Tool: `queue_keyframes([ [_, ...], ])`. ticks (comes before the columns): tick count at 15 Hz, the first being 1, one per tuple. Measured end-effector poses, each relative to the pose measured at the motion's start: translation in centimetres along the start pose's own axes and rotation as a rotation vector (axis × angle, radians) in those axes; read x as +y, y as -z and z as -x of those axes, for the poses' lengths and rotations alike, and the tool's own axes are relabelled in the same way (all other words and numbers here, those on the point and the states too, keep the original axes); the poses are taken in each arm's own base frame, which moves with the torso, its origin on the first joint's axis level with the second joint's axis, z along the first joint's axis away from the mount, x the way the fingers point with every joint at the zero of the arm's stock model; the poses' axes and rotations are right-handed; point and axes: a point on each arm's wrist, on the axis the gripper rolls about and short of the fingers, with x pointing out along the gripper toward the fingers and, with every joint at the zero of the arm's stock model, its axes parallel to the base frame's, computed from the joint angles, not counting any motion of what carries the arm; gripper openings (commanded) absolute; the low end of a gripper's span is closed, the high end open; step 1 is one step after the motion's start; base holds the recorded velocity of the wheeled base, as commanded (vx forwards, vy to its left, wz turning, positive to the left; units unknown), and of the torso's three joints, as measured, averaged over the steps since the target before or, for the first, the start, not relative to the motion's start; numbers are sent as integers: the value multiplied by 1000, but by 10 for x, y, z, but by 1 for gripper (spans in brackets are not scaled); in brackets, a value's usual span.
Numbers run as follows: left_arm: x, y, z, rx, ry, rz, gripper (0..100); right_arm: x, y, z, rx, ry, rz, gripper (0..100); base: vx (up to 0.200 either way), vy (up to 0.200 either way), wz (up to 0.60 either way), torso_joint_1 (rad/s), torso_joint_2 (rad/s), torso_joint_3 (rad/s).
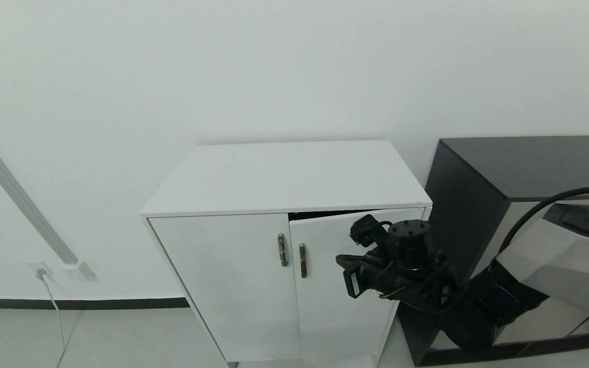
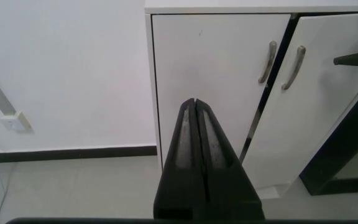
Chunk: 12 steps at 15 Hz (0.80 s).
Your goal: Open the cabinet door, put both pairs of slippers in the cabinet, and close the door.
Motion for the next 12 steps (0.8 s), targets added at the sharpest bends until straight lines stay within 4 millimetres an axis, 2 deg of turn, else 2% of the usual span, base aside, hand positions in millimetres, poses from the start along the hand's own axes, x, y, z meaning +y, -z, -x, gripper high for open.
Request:
queue_keyframes([
  [12, 0, 0, 0, 1, 3, -1, 0, -14, 4, -17, -8, 28, -11, 0, 0, 0, 0, 0, 0, 0],
])
